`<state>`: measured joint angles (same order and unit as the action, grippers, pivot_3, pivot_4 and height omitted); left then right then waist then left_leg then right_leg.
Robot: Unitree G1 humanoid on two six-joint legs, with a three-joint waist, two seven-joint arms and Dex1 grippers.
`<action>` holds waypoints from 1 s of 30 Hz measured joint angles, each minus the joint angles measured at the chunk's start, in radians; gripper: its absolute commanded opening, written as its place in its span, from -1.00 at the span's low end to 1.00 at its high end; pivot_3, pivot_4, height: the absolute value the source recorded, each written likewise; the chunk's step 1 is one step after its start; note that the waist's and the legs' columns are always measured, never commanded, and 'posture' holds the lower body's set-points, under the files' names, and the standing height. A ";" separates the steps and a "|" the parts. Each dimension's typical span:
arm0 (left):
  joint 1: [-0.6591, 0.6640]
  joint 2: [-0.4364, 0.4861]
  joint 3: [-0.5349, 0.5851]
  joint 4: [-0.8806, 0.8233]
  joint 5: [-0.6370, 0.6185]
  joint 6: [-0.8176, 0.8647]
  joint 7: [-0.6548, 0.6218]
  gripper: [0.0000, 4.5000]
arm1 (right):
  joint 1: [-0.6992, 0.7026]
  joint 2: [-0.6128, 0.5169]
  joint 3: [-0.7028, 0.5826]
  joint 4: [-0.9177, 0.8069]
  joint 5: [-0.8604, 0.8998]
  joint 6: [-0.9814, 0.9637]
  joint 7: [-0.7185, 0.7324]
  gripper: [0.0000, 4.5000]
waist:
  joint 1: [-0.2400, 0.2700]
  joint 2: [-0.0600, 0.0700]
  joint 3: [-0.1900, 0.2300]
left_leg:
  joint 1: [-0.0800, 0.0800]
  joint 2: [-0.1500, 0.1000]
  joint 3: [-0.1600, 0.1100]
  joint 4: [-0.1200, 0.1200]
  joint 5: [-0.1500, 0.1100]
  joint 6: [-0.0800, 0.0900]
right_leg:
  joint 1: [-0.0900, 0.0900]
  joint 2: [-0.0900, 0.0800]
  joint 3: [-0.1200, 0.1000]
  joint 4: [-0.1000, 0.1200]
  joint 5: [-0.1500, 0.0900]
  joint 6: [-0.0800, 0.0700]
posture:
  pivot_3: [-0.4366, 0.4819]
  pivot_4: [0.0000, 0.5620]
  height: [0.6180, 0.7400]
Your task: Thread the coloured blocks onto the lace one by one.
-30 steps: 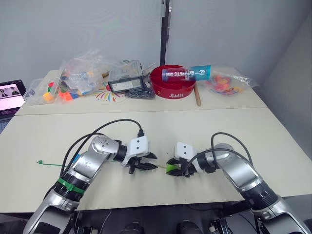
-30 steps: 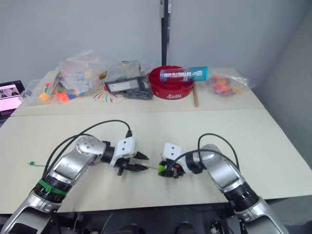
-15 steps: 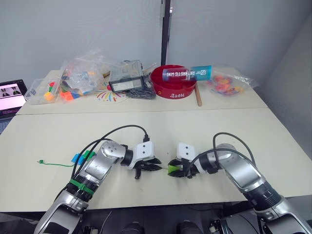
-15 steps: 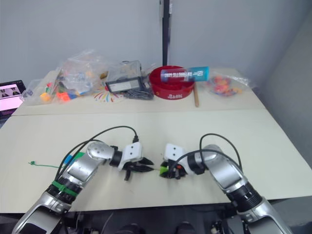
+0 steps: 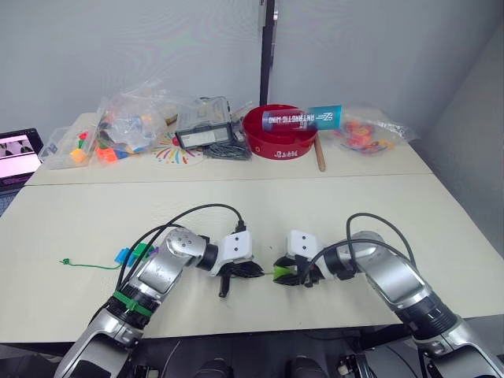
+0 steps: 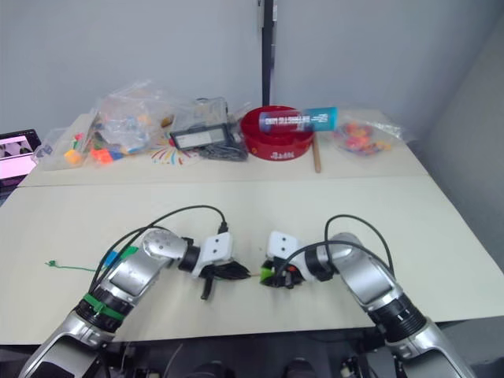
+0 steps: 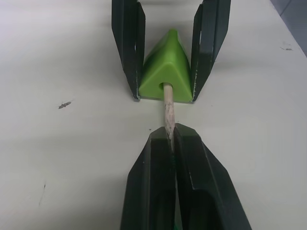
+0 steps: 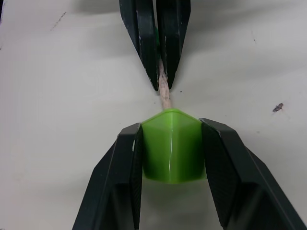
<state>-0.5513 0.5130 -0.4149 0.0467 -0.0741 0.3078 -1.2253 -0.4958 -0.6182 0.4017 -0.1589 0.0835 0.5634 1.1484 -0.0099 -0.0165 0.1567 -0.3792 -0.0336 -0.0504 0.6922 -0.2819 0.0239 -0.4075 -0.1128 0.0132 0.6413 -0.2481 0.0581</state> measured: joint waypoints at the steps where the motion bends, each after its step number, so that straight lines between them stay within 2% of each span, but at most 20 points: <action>1: -0.005 0.001 -0.005 -0.004 0.004 0.001 -0.001 -0.99 | 0.000 0.001 0.002 -0.003 0.000 0.001 0.000 -0.42 | -0.001 0.000 0.000 | 0.000 0.000 0.000 0.000 0.000 0.000 | 0.000 0.000 0.000 0.000 0.000 0.000 | -0.05 -0.47 1.00; 15: -0.032 -0.033 -0.049 -0.073 0.048 0.095 0.026 -0.99 | -0.003 0.008 0.012 -0.008 -0.003 0.017 -0.009 -0.42 | -0.001 0.000 0.000 | 0.000 0.000 0.000 0.001 0.000 0.000 | 0.000 0.000 0.000 0.000 0.000 0.000 | -0.05 -0.47 1.00; 25: -0.010 -0.055 0.012 -0.041 0.005 0.063 0.043 0.44 | -0.004 0.011 0.013 -0.009 -0.002 0.020 -0.013 -0.42 | -0.001 0.000 0.000 | 0.000 0.000 0.000 0.001 0.000 0.000 | 0.000 0.000 0.000 0.000 0.000 0.000 | -0.05 -0.47 1.00; 30: -0.010 -0.022 0.043 -0.060 -0.043 0.061 0.016 0.44 | -0.005 0.019 0.018 -0.009 -0.001 0.019 -0.017 -0.42 | -0.006 0.000 0.000 | 0.000 0.001 0.000 0.000 0.000 0.000 | -0.002 0.001 0.000 0.000 0.000 0.000 | -0.05 -0.47 1.00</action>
<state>-0.5617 0.4909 -0.3722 -0.0134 -0.1175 0.3683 -1.2096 -0.5006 -0.5990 0.4197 -0.1679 0.0822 0.5827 1.1319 -0.0158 -0.0165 0.1567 -0.3795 -0.0329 -0.0506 0.6927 -0.2818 0.0238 -0.4090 -0.1122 0.0134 0.6417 -0.2481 0.0580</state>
